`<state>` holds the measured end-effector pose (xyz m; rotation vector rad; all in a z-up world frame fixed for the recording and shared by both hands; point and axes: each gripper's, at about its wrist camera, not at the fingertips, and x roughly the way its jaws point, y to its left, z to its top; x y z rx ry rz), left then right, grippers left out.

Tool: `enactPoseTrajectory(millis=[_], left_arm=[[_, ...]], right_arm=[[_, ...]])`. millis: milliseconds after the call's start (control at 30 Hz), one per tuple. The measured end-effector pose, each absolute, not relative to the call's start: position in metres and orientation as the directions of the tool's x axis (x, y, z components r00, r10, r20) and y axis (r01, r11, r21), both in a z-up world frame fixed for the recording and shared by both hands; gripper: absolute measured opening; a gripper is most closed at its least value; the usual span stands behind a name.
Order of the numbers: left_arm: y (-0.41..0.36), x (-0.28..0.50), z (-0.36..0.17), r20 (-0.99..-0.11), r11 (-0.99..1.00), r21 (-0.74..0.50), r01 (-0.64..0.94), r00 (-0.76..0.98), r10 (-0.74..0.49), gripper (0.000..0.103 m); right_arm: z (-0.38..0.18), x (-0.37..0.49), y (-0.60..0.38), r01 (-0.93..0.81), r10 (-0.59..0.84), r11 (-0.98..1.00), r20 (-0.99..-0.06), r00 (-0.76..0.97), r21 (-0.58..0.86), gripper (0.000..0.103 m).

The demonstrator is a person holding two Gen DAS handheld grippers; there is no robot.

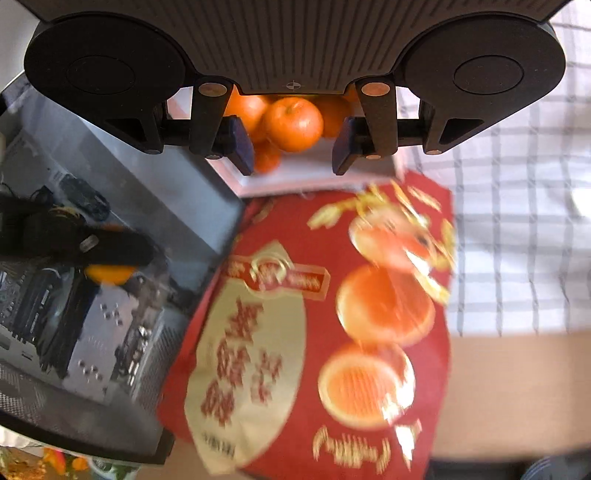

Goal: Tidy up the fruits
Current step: 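Carry the tangerine in left and yellow orange in right over the pink box, then open both grippers to drop the fruits into the pink box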

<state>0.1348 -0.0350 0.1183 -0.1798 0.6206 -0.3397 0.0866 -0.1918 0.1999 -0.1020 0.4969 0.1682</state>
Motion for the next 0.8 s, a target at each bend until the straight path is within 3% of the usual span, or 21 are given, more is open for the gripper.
enactPoseTrajectory(millis=[233, 333, 367, 533, 700, 800], left_arm=[[-0.006, 0.139, 0.122, -0.529, 0.943, -0.258, 0.212, 0.786, -0.321, 0.052], [0.010, 0.140, 0.114, -0.538, 0.947, -0.260, 0.186, 0.787, -0.303, 0.052], [0.017, 0.140, 0.111, -0.541, 0.950, -0.259, 0.176, 0.788, -0.294, 0.052], [0.065, 0.134, 0.097, -0.551, 0.967, -0.236, 0.097, 0.806, -0.215, 0.051], [0.132, 0.121, 0.102, -0.537, 0.981, -0.193, -0.035, 0.840, -0.076, 0.051], [0.175, 0.116, 0.104, -0.546, 0.976, -0.190, -0.102, 0.837, -0.019, 0.051]], right_arm=[[0.180, 0.133, -0.189, -0.165, 0.150, 0.986, -0.571, 0.807, 0.026, 0.035], [0.170, 0.146, -0.185, -0.152, 0.139, 0.988, -0.575, 0.806, 0.026, 0.058], [0.168, 0.147, -0.183, -0.149, 0.134, 0.989, -0.568, 0.812, 0.020, 0.061], [0.162, 0.146, -0.178, -0.180, 0.173, 0.983, -0.580, 0.796, 0.046, 0.064], [0.155, 0.136, -0.163, -0.217, 0.175, 0.976, -0.572, 0.801, -0.005, 0.075], [0.149, 0.130, -0.146, -0.260, 0.199, 0.965, -0.584, 0.787, -0.023, 0.075]])
